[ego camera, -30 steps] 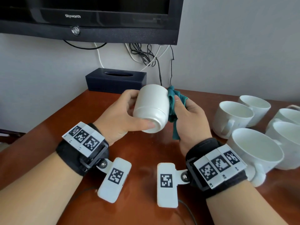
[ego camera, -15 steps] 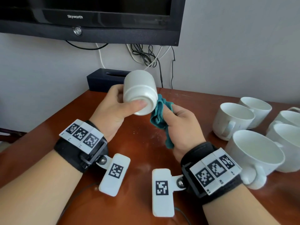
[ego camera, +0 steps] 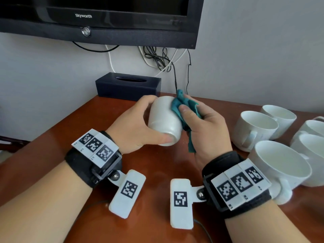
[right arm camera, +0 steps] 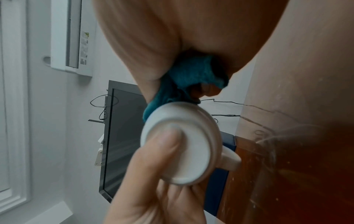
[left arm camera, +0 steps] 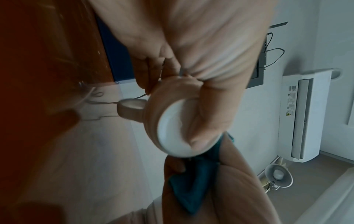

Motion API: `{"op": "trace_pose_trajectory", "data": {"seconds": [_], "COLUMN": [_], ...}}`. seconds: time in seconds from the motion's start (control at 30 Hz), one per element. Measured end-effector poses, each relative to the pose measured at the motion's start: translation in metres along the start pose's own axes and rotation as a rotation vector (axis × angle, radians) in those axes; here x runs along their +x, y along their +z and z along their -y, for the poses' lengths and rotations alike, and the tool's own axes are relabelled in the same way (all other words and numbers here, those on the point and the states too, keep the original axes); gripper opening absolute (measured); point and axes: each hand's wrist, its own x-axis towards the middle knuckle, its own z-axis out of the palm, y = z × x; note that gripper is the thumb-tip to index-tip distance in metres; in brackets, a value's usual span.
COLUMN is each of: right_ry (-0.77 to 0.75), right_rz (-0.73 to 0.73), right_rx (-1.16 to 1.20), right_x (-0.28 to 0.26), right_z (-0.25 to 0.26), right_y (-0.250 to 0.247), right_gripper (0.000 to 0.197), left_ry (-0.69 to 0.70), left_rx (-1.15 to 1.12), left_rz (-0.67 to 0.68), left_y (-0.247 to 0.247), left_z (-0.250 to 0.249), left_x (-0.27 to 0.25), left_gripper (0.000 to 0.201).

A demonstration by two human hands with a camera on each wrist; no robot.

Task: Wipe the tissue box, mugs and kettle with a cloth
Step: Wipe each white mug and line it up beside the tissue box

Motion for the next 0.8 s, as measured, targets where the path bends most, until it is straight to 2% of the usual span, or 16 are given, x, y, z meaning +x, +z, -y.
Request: {"op": "trace_pose_trajectory", "data": {"seconds": [0.2,0.33,0.5,0.63,0.73,0.8], "right_ry": [-0.109,-0.15,-0.182,-0.143,-0.056,-0.008], "right_rz": [0.162,0.183,0.069,-0.066,-0.083,-0.097], "right_rx": [-0.157,-0.298,-0.442,-0.315,-0.125,-0.103], "right_x": [-0.011,-0.012,-0.009,0.0,0.002,0.002], "right_z": [0.01,0.013,0.014,0.002,-0.001,-0.002], "right_y": [0.007,0.009,0.006,-0.001,-0.003,-0.004], "right_gripper": [0.034,0.037,0.029,0.02,0.02,0.02], "left_ry": [-0.011,0.036,0.062,0.066,0.046,0.046], "left_rx": [0.005,0.115,0.203,0.129,0.066,0.032], "left_rz": [-0.159,-0.054,0.067,0.062,0.033,0.02], "left_y": [-0.001,0.001,0.004,0.002,0.001,0.001], "left_z": [-0.004,-0.01,-0.01,-0.008,-0.006,-0.005], "left_x": [0.0,-0.001,-0.002,-0.003,-0.003,-0.003], "left_gripper": [0.089,0.088,0.107,0.109,0.112,0.112]}}
